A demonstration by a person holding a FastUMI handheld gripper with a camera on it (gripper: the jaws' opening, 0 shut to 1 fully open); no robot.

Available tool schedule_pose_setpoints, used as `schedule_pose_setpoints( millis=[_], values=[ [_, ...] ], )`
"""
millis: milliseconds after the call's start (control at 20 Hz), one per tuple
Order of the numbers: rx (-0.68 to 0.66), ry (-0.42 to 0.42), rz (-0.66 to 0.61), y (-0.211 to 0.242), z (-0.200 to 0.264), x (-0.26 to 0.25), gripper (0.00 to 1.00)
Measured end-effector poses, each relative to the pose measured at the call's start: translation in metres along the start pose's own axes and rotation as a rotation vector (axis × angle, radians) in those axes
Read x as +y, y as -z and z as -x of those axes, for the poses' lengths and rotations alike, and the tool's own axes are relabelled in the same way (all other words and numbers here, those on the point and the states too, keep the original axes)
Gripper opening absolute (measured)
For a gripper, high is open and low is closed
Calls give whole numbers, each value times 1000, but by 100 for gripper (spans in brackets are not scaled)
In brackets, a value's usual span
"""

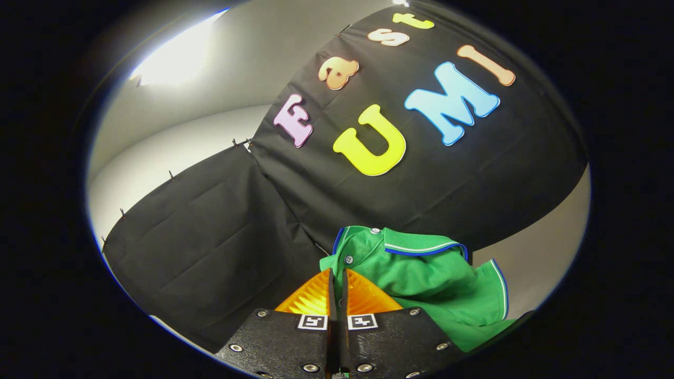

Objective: Put the clothes into the washing machine and then close the washing machine lid.

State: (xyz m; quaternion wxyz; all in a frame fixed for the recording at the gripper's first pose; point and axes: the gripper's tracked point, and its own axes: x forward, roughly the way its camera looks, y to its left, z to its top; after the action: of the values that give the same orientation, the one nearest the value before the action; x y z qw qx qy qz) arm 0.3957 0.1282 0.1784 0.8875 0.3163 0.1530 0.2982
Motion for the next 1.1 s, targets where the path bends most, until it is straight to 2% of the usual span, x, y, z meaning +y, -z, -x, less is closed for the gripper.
schedule_pose_setpoints(
  millis=[700,1100],
  values=[
    [122,-6,28,109,-61,29,0],
    [186,45,23,177,-92,10,0]
  ],
)
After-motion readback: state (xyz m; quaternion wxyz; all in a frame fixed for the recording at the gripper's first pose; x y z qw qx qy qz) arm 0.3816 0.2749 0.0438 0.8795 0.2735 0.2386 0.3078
